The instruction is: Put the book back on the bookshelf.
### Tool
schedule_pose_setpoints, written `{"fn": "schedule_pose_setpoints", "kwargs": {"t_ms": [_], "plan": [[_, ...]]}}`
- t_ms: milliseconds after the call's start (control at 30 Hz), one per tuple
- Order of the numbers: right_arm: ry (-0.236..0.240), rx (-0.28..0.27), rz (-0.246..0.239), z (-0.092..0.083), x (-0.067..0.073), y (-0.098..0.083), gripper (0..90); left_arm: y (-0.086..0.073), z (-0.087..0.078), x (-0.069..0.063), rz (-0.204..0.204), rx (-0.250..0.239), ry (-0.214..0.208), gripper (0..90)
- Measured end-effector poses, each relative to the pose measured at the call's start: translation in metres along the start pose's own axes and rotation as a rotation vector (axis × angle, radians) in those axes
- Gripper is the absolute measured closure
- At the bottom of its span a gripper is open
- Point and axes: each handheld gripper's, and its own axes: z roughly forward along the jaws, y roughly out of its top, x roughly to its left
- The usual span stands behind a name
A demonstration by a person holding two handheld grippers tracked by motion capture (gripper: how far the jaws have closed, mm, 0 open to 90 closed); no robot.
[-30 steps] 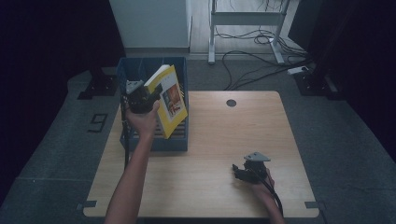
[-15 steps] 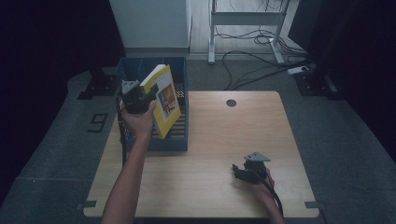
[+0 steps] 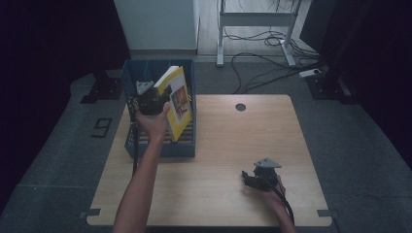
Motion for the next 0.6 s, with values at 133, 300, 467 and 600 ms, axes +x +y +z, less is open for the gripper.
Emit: {"fn": "schedule_pose_setpoints", "kwargs": {"t_ms": [133, 300, 467, 600], "plan": [[0.001, 0.000, 0.001, 0.000, 0.000, 0.000, 27.2, -0.001, 0.007, -0.005, 0.011, -0.015, 0.004, 75.6], [0.001, 0.000, 0.000, 0.000, 0.000, 0.000, 27.2, -0.002, 0.013, -0.008, 0.015, -0.008, 0.004, 75.6], [0.000, 0.000, -0.001, 0.000, 0.000, 0.000, 27.2, -0.004, 0.018, -0.009, 0.020, -0.002, 0.009, 75.6], [0.000, 0.000, -0.001, 0.000, 0.000, 0.000, 27.2, -0.006, 0.022, -0.008, 0.019, -0.005, 0.013, 75.6]]}}
